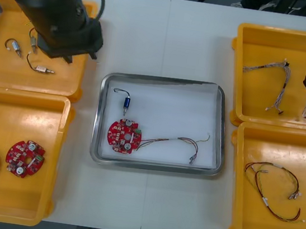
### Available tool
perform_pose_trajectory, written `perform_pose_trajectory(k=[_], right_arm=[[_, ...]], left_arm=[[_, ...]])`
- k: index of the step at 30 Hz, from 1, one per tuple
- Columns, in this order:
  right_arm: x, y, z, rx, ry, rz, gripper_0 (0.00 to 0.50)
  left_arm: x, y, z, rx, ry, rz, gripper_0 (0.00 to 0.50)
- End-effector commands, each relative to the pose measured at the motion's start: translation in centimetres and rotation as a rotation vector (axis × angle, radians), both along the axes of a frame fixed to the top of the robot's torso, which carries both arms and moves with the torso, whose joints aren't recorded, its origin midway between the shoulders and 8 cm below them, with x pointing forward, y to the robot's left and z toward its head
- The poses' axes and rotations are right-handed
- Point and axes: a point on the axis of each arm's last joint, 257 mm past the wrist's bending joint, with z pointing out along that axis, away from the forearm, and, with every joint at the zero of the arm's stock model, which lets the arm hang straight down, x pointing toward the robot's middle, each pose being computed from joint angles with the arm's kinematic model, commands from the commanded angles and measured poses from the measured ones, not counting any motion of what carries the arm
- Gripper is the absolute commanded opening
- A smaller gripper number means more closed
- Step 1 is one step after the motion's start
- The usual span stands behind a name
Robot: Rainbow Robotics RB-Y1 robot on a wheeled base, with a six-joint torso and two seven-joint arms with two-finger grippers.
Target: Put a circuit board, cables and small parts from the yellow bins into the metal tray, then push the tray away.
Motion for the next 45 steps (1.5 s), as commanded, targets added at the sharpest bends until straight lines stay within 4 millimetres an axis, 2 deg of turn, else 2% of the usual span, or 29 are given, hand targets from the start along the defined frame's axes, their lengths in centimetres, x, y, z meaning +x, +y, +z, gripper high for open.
perform_pose_trajectory(k=[1, 6, 11, 16, 19, 22, 28, 31, 38, 42, 45], right_arm=[[-1.2, -1.1, 4.0, -0.042, -0.01, -0.025, 0.0], [-3.9, 0.3, 6.1, -0.062, 0.034, 0.019, 0.0], [-6.6, 1.9, 7.4, -0.115, 0.075, 0.085, 0.0], [-6.1, 4.9, 10.5, -0.193, -0.041, 0.219, 0.0], [-6.3, 6.8, 11.6, -0.225, -0.081, 0.296, 0.0], [-6.9, 10.0, 12.8, -0.273, -0.134, 0.43, 0.0], [-9.0, 15.0, 12.7, -0.295, -0.171, 0.638, 0.0], [-10.4, 18.2, 12.5, -0.298, -0.188, 0.76, 0.0], [-12.8, 23.6, 11.8, -0.372, -0.209, 0.969, 0.0], [-14.2, 26.4, 9.8, -0.407, -0.18, 1.08, 0.0], [-14.4, 27.6, 8.8, -0.462, -0.168, 1.16, 0.0]], left_arm=[[1.5, 5.2, 4.6, 0.071, -0.066, -0.024, 0.5], [3.8, 9.2, 4.3, 0.101, -0.076, 0.035, 0.5], [6.1, 11.7, 3.8, 0.064, -0.095, 0.064, 0.5], [7.6, 14.9, 4.1, 0.037, -0.123, 0.099, 0.5], [8.1, 16.4, 4.1, 0.027, -0.13, 0.11, 0.5], [9.0, 18.5, 3.8, 0.002, -0.148, 0.128, 0.5], [10.3, 20.9, 3.4, 0.015, -0.185, 0.145, 0.5], [11.2, 22.0, 3.0, 0.01, -0.214, 0.156, 0.5], [12.4, 23.6, 2.2, 0.01, -0.251, 0.176, 0.5], [12.7, 25.1, 1.3, 0.04, -0.255, 0.161, 0.5], [13.0, 26.0, 0.4, 0.047, -0.26, 0.158, 0.5]])
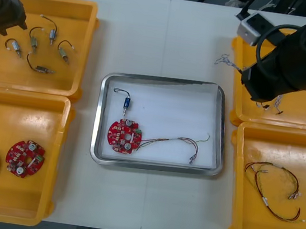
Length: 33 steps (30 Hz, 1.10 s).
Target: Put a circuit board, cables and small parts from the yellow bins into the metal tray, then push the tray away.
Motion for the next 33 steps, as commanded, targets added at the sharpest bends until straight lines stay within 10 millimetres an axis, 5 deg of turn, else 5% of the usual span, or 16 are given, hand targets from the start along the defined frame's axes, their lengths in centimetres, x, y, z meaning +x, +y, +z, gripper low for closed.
perform_pose_trajectory(k=[1, 11, 20, 27, 33], right_arm=[[-1.0, 2.0, -1.5, -0.114, -0.011, 0.147, 0.0], [0.6, 7.5, -4.7, -0.31, -0.073, 0.384, 0.0], [2.7, 13.0, -7.4, -0.336, -0.114, 0.508, 0.0], [3.7, 14.2, -11.0, -0.385, -0.131, 0.56, 0.0], [4.6, 13.1, -13.1, -0.424, -0.105, 0.557, 0.0]], left_arm=[[1.1, 3.3, 3.8, 0.08, -0.077, -0.04, 0.5], [2.9, 4.8, -1.1, 0.129, -0.137, -0.024, 0.5], [2.1, 4.3, -4.7, 0.135, -0.097, -0.041, 0.5], [1.9, 3.5, -6.9, 0.115, -0.097, -0.048, 0.5], [1.7, 3.2, -8.5, 0.118, -0.095, -0.056, 0.5]])
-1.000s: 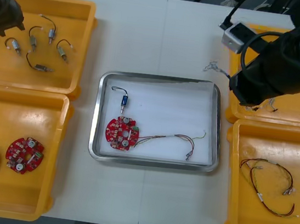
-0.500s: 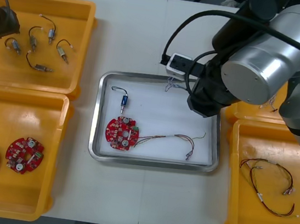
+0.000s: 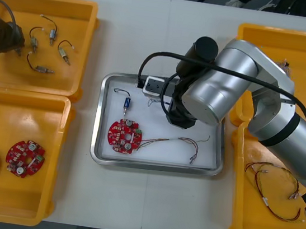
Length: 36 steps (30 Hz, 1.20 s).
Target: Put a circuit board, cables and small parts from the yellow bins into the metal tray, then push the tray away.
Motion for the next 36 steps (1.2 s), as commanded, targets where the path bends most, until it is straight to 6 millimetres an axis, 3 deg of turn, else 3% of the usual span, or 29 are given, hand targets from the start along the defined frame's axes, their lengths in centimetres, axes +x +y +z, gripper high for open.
perform_pose_trajectory(k=[1, 5, 6, 7, 8, 12, 13, 14, 16, 17, 24, 36], right_arm=[[0.9, 0.8, 0.6, -0.048, -0.029, 0.061, 0.0], [1.7, -0.4, 0.0, -0.065, -0.025, 0.051, 0.0], [1.9, -0.5, -0.2, -0.066, -0.026, 0.052, 0.0], [2.1, -0.7, -0.2, -0.068, -0.03, 0.05, 0.0], [2.2, -0.8, -0.3, -0.07, -0.033, 0.05, 0.0], [2.3, -1.0, -0.4, -0.071, -0.031, 0.038, 0.0], [2.3, -1.1, -0.4, -0.071, -0.029, 0.032, 0.027], [2.4, -1.2, -0.4, -0.07, -0.029, 0.028, 0.214], [2.5, -1.2, -0.3, -0.067, -0.032, 0.022, 0.452], [2.5, -1.2, -0.3, -0.066, -0.035, 0.02, 0.5], [2.6, -1.0, 0.3, -0.057, -0.055, 0.011, 0.5], [0.5, -1.2, 3.4, -0.046, -0.031, -0.047, 0.5]], left_arm=[[0.0, -0.9, -1.7, 0.041, 0.002, -0.062, 0.5], [0.2, -1.1, -2.3, 0.046, -0.014, -0.069, 0.5], [0.1, -1.1, -2.5, 0.048, -0.01, -0.07, 0.457], [0.2, -1.1, -2.4, 0.048, -0.012, -0.071, 0.205], [0.2, -1.1, -2.4, 0.048, -0.012, -0.071, 0.008], [0.2, -1.2, -2.4, 0.046, -0.012, -0.071, 0.0], [0.2, -1.2, -2.4, 0.046, -0.012, -0.071, 0.0], [0.2, -1.2, -2.4, 0.045, -0.012, -0.071, 0.0], [0.1, -1.2, -2.4, 0.044, -0.011, -0.07, 0.0], [0.1, -1.3, -2.5, 0.043, -0.008, -0.072, 0.0], [-0.7, -0.5, -1.0, 0.066, 0.024, -0.077, 0.0], [-4.0, -0.3, 6.0, 0.064, 0.104, -0.09, 0.0]])
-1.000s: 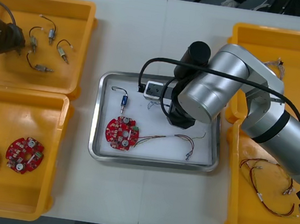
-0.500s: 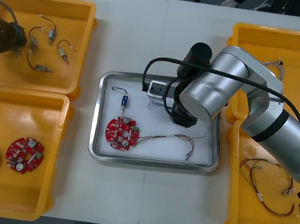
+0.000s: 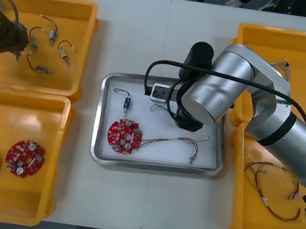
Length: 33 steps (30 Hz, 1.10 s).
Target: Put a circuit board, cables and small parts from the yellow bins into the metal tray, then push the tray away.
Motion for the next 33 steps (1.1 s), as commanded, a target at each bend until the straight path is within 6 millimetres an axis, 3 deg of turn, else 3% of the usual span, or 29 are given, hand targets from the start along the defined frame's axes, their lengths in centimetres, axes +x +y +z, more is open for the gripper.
perform_pose_trajectory(k=[1, 8, 13, 18, 25, 33], right_arm=[[-0.2, 1.2, 5.2, 0.059, -0.046, -0.044, 0.5], [-2.6, -0.8, 8.4, 0.106, 0.016, -0.187, 0.5], [-2.7, -0.8, 10.9, 0.235, -0.024, -0.272, 0.5], [-2.8, -2.1, 12.6, 0.387, -0.056, -0.398, 0.5], [-3.2, -5.4, 13.7, 0.585, -0.055, -0.6, 0.5], [-3.8, -11.6, 13.3, 0.741, -0.036, -0.848, 0.5]], left_arm=[[-1.8, 2.8, 5.1, 0.086, -0.008, -0.02, 0.0], [-4.6, 1.2, 7.4, 0.173, 0.074, -0.06, 0.0], [-6.4, -1.2, 8.7, 0.169, 0.108, -0.063, 0.0], [-8.2, -3.7, 9.6, 0.194, 0.138, -0.089, 0.0], [-10.0, -9.5, 10.5, 0.193, 0.116, -0.132, 0.0], [-11.5, -17.6, 10.7, 0.126, 0.051, -0.199, 0.0]])
